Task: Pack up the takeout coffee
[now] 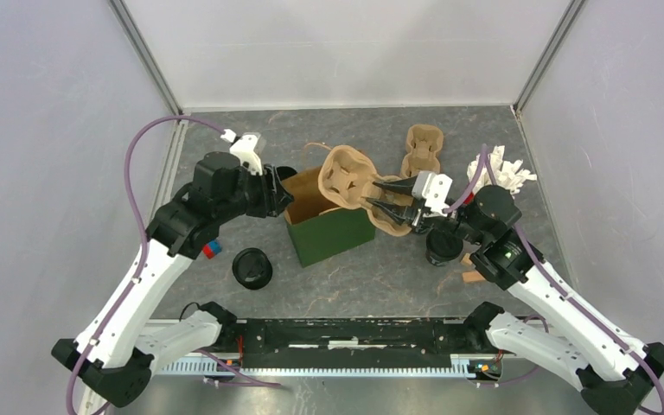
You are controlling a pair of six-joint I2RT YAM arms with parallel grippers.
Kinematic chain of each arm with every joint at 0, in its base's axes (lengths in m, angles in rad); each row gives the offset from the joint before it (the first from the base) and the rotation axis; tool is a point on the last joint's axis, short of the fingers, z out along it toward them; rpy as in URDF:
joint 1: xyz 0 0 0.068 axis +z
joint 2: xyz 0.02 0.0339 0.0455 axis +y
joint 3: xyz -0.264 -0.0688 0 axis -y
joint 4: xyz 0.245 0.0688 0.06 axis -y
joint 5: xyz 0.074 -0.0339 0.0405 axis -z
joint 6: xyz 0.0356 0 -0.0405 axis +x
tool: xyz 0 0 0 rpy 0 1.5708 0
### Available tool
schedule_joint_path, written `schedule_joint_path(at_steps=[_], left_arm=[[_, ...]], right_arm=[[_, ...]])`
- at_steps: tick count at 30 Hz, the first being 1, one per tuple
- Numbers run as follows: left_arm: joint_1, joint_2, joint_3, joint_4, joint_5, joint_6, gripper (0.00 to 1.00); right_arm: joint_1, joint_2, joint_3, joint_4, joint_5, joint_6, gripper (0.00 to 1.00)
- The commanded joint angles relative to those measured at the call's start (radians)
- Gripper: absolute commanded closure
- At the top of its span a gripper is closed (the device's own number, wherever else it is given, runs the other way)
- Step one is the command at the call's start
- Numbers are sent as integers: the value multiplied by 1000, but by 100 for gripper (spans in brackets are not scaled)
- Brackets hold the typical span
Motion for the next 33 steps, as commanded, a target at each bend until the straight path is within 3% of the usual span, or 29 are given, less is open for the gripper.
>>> schedule_joint_path(at_steps=[1, 14, 21, 28, 33], left_arm=[[-1, -34, 99, -96, -160, -55, 44], [-2, -12, 80, -171, -178, -102, 40], [-1, 0, 54, -108, -165, -130, 43], [-1, 13, 36, -76, -131, -127, 74], [-1, 6, 17, -42, -93, -123, 88]], right_arm=[[9, 26, 63, 36, -6, -77, 60], [8, 163, 227, 124, 105, -276, 60], [9, 248, 191, 267, -71, -316, 59], [9, 294, 107, 394, -198, -418, 57], [10, 318, 32, 449, -256, -478, 57]])
